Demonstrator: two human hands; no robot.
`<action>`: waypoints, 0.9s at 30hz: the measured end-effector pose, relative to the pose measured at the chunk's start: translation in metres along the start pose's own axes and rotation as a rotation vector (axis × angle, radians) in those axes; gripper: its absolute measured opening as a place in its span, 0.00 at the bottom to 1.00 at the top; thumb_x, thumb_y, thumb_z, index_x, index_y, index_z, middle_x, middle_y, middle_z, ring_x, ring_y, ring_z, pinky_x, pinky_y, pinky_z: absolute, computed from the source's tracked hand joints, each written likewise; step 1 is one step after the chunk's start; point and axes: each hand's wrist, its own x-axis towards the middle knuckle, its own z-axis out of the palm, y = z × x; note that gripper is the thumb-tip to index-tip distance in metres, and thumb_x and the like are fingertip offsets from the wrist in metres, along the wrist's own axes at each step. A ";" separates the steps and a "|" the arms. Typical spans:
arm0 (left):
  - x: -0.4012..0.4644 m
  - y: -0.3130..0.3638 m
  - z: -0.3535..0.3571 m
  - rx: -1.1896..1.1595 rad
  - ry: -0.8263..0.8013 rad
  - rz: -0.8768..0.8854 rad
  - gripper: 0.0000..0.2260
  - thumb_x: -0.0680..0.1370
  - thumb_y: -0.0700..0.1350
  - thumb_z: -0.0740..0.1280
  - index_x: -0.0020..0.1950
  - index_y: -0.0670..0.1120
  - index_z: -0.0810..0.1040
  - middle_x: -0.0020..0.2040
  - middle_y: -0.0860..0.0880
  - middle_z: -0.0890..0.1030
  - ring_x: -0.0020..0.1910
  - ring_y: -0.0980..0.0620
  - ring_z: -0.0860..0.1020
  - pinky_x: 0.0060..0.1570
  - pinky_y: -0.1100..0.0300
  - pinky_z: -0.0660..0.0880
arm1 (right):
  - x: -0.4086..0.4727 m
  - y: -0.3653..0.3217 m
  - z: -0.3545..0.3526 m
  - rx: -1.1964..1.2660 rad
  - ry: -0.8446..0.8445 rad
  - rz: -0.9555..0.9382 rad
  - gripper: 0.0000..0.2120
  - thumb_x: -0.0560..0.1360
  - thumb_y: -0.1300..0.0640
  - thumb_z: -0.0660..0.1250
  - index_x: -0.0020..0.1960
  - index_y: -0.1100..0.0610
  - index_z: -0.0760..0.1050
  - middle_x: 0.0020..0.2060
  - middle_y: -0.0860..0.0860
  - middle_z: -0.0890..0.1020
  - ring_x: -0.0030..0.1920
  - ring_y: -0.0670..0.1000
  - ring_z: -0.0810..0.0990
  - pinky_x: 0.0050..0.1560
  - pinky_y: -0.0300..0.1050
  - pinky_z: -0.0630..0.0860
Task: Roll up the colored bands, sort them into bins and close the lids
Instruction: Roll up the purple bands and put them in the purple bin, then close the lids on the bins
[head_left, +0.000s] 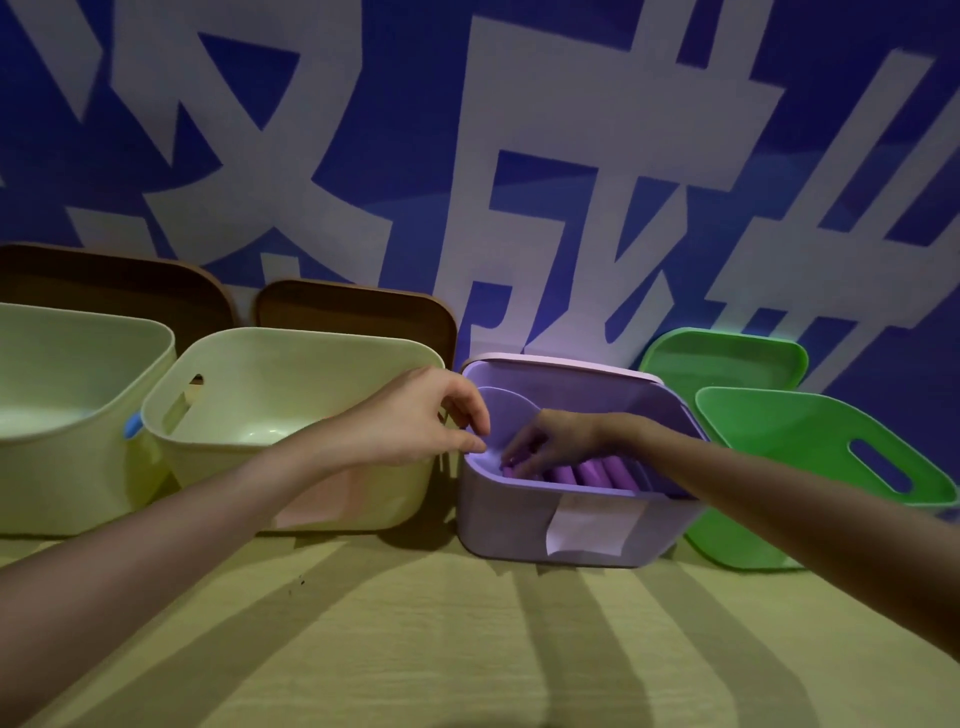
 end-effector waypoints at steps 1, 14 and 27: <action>0.001 0.001 -0.001 0.004 -0.011 0.009 0.06 0.71 0.39 0.75 0.40 0.49 0.83 0.37 0.57 0.82 0.39 0.63 0.79 0.37 0.70 0.73 | -0.004 -0.002 -0.004 0.010 0.027 0.003 0.17 0.77 0.58 0.69 0.64 0.60 0.76 0.54 0.50 0.81 0.50 0.45 0.77 0.56 0.40 0.73; -0.014 0.005 0.005 -0.015 0.327 -0.022 0.06 0.75 0.37 0.69 0.50 0.46 0.79 0.46 0.52 0.81 0.44 0.57 0.79 0.42 0.70 0.73 | -0.078 -0.022 -0.046 0.159 0.766 -0.017 0.12 0.77 0.55 0.68 0.56 0.62 0.80 0.49 0.57 0.84 0.48 0.52 0.82 0.55 0.49 0.78; 0.026 0.032 0.009 0.029 0.239 0.002 0.09 0.75 0.39 0.70 0.55 0.44 0.79 0.50 0.49 0.81 0.49 0.55 0.79 0.49 0.61 0.78 | -0.099 0.011 -0.023 0.179 1.037 0.108 0.21 0.77 0.52 0.68 0.65 0.62 0.73 0.57 0.59 0.78 0.55 0.55 0.77 0.56 0.46 0.72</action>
